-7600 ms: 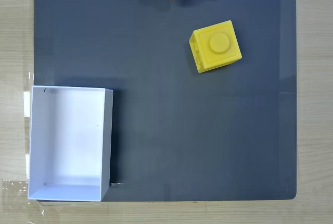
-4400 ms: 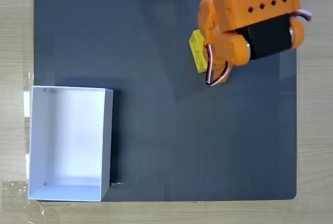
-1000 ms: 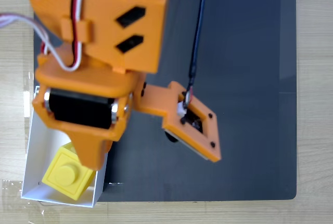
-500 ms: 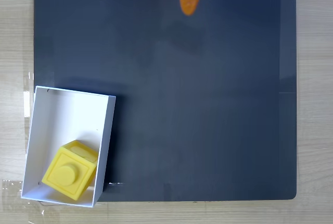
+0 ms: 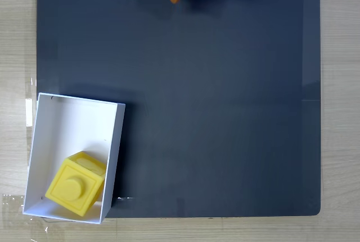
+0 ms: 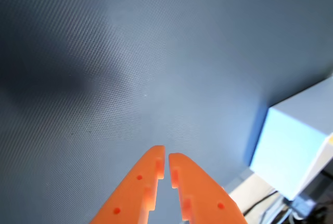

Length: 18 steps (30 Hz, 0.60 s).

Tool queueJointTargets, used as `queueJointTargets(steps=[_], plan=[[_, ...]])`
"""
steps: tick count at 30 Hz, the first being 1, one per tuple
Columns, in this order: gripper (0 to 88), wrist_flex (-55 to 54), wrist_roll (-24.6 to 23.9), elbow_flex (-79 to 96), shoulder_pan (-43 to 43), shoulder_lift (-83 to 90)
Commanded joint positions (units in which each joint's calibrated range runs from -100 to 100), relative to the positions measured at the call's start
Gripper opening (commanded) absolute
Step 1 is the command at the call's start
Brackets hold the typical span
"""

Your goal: Grasp a yellow block and put it in the box

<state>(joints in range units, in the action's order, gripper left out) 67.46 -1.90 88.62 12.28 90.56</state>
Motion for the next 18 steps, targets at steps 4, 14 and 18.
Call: queueJointTargets(steps=[4,14,18], plan=[[1.0,6.5,0.2,3.0,-0.4,8.0],[1.0,6.5,0.1,3.1,-4.8,8.3],[1.0,6.5,0.1,3.1,-4.7,8.3]])
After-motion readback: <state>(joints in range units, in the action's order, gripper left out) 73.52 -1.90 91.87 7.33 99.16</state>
